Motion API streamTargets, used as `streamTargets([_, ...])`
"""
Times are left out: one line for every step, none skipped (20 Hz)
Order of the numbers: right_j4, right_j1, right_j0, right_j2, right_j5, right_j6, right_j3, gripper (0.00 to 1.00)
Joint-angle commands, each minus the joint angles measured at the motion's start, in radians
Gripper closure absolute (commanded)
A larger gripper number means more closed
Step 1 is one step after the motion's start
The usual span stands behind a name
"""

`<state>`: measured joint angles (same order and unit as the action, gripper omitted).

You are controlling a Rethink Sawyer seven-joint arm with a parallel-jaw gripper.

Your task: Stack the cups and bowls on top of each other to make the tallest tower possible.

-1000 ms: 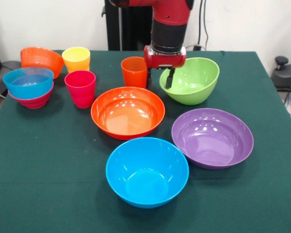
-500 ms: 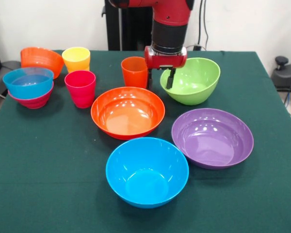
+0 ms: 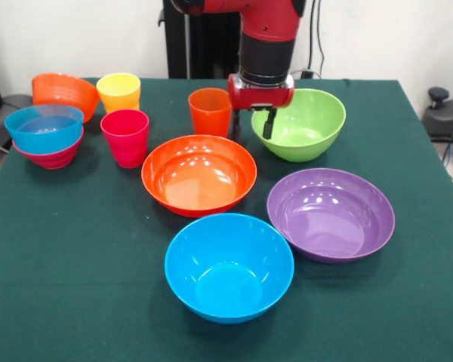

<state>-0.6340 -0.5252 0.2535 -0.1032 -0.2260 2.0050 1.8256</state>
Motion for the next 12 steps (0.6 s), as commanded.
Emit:
streamTargets([0.034, 0.042, -0.03, -0.105, 0.021, 0.058, -0.087, 0.0])
streamTargets([0.035, 0.043, -0.033, -0.103, 0.021, 0.06, -0.09, 0.0])
streamTargets([0.037, 0.047, -0.037, -0.101, 0.02, 0.062, -0.095, 0.0])
streamTargets([0.037, 0.05, -0.04, -0.099, 0.022, 0.064, -0.099, 0.0])
streamTargets([0.038, 0.053, -0.043, -0.098, 0.023, 0.066, -0.102, 0.0])
streamTargets([0.038, 0.055, -0.045, -0.097, 0.023, 0.067, -0.105, 0.0])
streamTargets([0.039, 0.056, -0.046, -0.097, 0.024, 0.068, -0.106, 0.0])
streamTargets([0.04, 0.057, -0.047, -0.097, 0.025, 0.068, -0.107, 0.0])
streamTargets([0.041, 0.058, -0.048, -0.097, 0.026, 0.068, -0.108, 0.0])
streamTargets([0.042, 0.059, -0.049, -0.097, 0.026, 0.069, -0.109, 0.0])
streamTargets([0.044, 0.06, -0.052, -0.097, 0.027, 0.072, -0.111, 0.0])
streamTargets([0.046, 0.06, -0.052, -0.098, 0.026, 0.073, -0.11, 0.0])
